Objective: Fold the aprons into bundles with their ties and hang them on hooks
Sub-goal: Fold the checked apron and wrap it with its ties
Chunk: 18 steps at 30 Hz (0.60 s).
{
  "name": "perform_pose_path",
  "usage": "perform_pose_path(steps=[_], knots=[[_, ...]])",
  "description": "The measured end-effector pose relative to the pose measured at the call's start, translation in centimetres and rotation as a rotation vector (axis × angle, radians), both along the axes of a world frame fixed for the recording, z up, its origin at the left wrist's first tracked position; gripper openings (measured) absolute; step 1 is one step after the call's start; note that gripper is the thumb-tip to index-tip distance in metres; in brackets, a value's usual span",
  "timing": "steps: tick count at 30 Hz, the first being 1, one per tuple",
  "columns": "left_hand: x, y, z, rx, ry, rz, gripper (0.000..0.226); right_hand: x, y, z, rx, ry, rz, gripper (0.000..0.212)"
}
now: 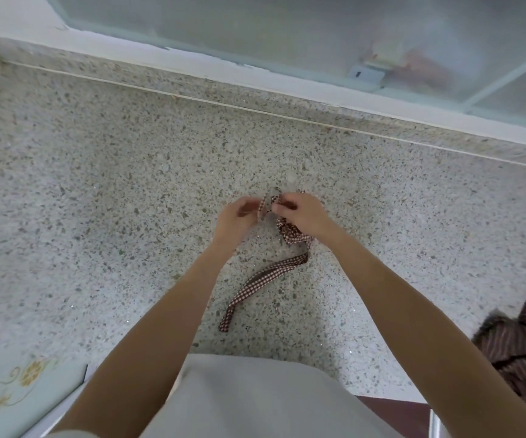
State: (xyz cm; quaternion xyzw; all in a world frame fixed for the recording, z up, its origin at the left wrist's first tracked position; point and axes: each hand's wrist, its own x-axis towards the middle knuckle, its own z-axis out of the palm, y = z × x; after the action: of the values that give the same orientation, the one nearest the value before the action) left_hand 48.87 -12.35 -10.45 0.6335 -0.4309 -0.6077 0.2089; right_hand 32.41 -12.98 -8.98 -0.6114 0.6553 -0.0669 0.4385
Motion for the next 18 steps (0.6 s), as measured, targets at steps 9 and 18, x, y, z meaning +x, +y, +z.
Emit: perform_pose_path(steps=[9,18], knots=[[0.0,0.4,-0.9,-0.162,-0.045,-0.169,0.015,0.1,-0.1,1.3,0.184,-0.309,-0.172,0.009],[1.5,0.8,-1.3,-0.210,-0.069,-0.312,0.011,2.0,1.3,1.2,-0.278,0.261,0.278,0.013]])
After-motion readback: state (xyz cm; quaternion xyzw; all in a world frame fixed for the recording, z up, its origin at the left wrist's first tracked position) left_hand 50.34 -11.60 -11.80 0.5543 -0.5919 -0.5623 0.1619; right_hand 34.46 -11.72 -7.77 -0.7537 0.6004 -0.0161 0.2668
